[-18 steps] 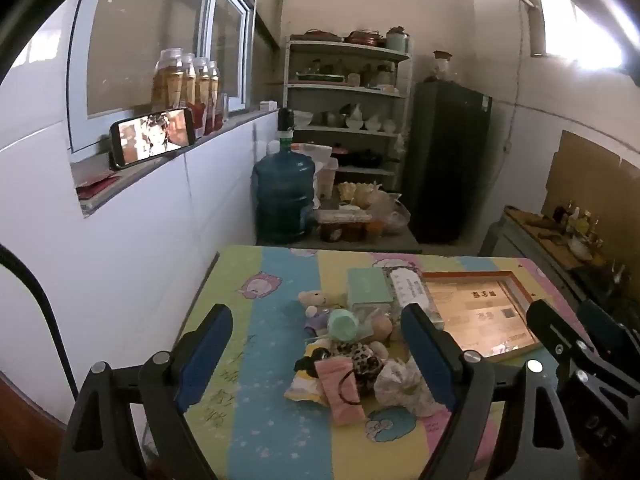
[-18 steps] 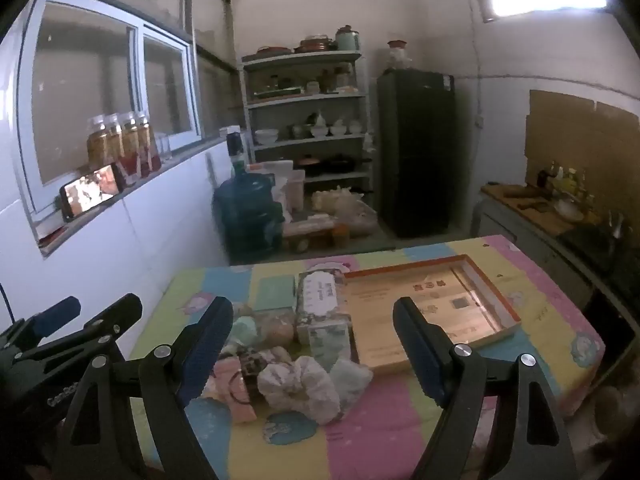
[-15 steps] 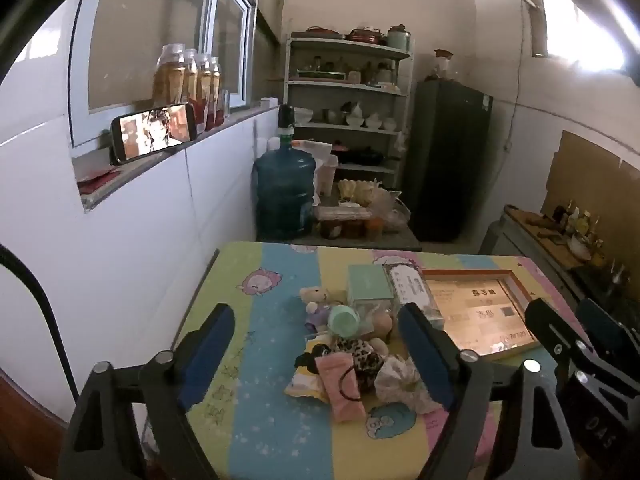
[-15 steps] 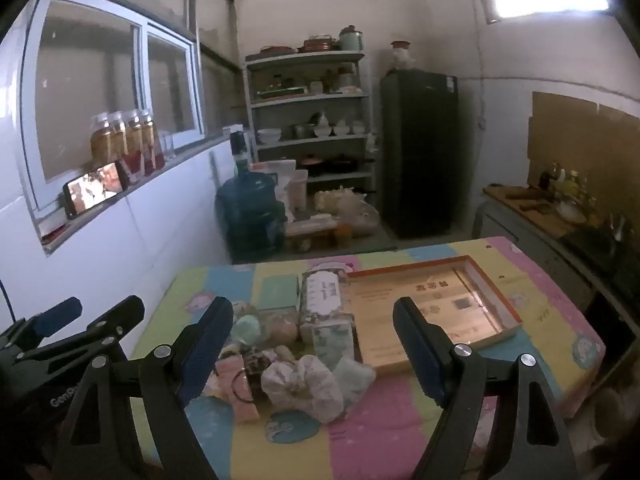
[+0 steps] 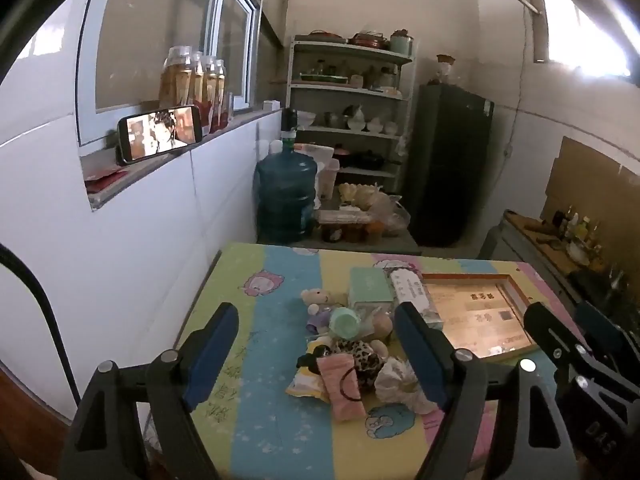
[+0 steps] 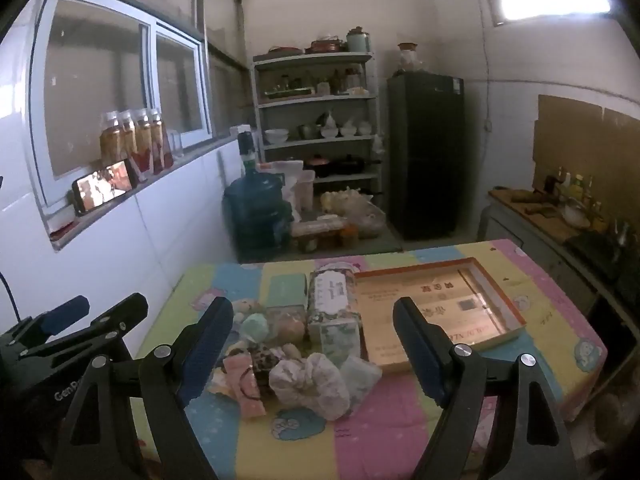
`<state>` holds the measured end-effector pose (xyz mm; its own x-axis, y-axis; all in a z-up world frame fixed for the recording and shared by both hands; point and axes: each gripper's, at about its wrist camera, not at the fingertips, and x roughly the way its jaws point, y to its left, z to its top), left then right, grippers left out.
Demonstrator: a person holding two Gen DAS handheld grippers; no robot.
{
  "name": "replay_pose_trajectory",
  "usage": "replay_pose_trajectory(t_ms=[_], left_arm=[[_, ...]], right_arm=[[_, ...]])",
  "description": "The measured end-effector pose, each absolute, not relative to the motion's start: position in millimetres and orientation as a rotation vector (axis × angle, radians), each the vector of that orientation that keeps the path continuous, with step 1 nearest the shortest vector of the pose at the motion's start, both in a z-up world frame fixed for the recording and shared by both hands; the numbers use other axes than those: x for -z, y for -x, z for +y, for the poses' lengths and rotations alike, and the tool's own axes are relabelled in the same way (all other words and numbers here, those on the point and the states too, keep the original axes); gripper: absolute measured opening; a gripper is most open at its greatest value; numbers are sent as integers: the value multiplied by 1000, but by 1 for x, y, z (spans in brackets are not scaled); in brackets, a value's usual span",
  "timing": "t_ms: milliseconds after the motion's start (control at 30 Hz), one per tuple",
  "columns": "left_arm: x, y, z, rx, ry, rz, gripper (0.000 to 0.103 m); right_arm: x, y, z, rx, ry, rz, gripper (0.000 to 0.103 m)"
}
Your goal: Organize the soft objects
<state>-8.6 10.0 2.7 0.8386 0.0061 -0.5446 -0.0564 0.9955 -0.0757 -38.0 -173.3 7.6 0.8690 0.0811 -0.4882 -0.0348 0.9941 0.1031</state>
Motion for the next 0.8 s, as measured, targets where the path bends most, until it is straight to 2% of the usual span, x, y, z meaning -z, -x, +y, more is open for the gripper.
replay_pose_trajectory(t_ms=[800], left_arm=[[-5, 7, 5, -23, 66, 562, 78]], right_arm=[[-14, 36, -172, -79, -97, 502, 83]])
